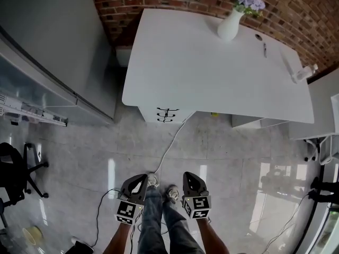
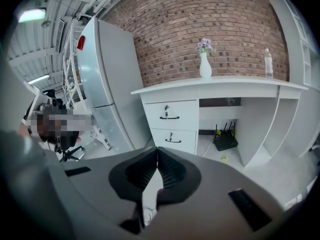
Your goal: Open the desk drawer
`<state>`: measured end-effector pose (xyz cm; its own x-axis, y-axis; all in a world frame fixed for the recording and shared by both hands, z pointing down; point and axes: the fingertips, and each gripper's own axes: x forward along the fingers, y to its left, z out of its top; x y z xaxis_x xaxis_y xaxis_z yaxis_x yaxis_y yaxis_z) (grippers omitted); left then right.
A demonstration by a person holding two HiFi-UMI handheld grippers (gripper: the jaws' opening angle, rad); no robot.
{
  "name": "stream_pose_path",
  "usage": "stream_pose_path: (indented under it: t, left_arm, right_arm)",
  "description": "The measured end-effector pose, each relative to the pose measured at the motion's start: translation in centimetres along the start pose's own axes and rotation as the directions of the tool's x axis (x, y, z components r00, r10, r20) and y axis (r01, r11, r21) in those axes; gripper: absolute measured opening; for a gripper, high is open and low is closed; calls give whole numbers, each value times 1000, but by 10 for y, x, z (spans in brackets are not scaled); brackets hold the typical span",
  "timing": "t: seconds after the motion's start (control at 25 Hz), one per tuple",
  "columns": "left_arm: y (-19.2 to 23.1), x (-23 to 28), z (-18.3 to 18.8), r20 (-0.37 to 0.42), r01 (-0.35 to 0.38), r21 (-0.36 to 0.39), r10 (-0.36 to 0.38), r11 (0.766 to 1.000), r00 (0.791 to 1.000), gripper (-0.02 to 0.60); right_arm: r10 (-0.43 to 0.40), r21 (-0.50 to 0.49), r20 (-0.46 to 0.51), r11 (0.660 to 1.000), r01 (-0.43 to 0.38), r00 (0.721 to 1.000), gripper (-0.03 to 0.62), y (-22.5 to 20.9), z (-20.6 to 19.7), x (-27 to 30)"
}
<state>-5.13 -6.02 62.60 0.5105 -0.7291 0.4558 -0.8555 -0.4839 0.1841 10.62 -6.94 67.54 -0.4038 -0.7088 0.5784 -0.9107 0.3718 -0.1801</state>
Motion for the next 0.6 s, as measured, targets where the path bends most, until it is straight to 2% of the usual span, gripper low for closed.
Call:
stream_pose_path:
  t: [0.4, 0.6]
  left_arm:
    - [16, 28, -40, -11, 11, 28, -11, 1000, 1000, 12]
    - [20, 42, -58, -17, 22, 12, -22, 1000, 1000, 12]
  right_arm:
    - [-10, 20, -22, 1000, 10, 1000, 17, -10, -44, 43]
    - [-15, 6, -45, 1000, 15, 999, 17, -21, -66, 60]
